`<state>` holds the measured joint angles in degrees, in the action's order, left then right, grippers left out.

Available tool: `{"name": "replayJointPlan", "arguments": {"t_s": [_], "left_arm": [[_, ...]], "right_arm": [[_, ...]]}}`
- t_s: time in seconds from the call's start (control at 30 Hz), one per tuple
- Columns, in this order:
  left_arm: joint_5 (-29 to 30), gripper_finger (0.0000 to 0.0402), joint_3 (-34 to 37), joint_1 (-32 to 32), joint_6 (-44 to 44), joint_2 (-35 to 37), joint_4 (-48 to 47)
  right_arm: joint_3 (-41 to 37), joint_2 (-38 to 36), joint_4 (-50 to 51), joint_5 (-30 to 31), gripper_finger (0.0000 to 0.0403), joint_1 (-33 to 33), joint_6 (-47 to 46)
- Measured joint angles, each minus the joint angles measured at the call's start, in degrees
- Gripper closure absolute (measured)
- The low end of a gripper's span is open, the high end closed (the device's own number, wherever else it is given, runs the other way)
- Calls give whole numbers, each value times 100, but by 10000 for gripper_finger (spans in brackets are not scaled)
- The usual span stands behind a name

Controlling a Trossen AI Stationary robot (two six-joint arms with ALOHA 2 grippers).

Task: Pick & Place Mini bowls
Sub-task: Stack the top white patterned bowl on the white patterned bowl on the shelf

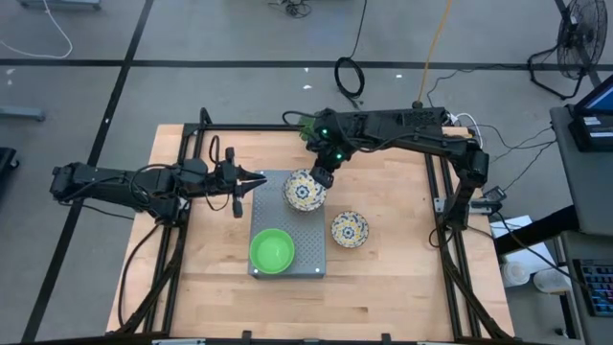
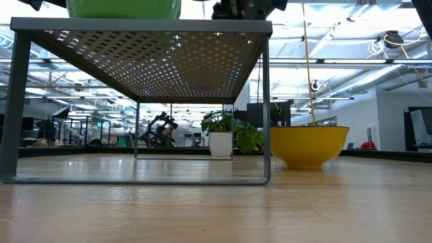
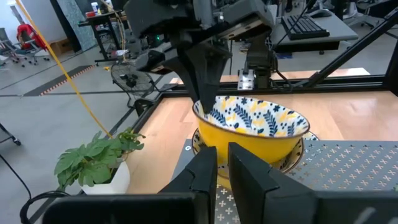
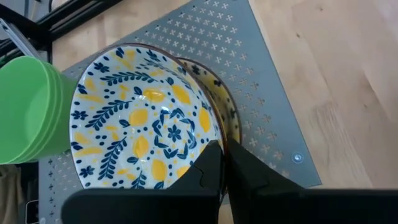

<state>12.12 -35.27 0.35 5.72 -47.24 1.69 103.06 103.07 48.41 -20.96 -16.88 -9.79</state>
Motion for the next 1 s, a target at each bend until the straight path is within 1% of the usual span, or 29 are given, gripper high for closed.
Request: {"name": "replayJointPlan", "arguments": {"t_s": [0.17,0.4,0.6,1.0], "left_arm": [[0,355,0,0,0,0,0],[-1,355,0,1,0,0,-2],[0,355,0,-1,0,0,-2],[0,355,0,1,0,0,-5]], "right_arm": [[-244,0,-187,3,399,9,1],[-334,0,-371,1,360,9,-1],[-333,-28,-431,-5,335,9,-125],[-334,-57,-836,46,314,9,-85]]}}
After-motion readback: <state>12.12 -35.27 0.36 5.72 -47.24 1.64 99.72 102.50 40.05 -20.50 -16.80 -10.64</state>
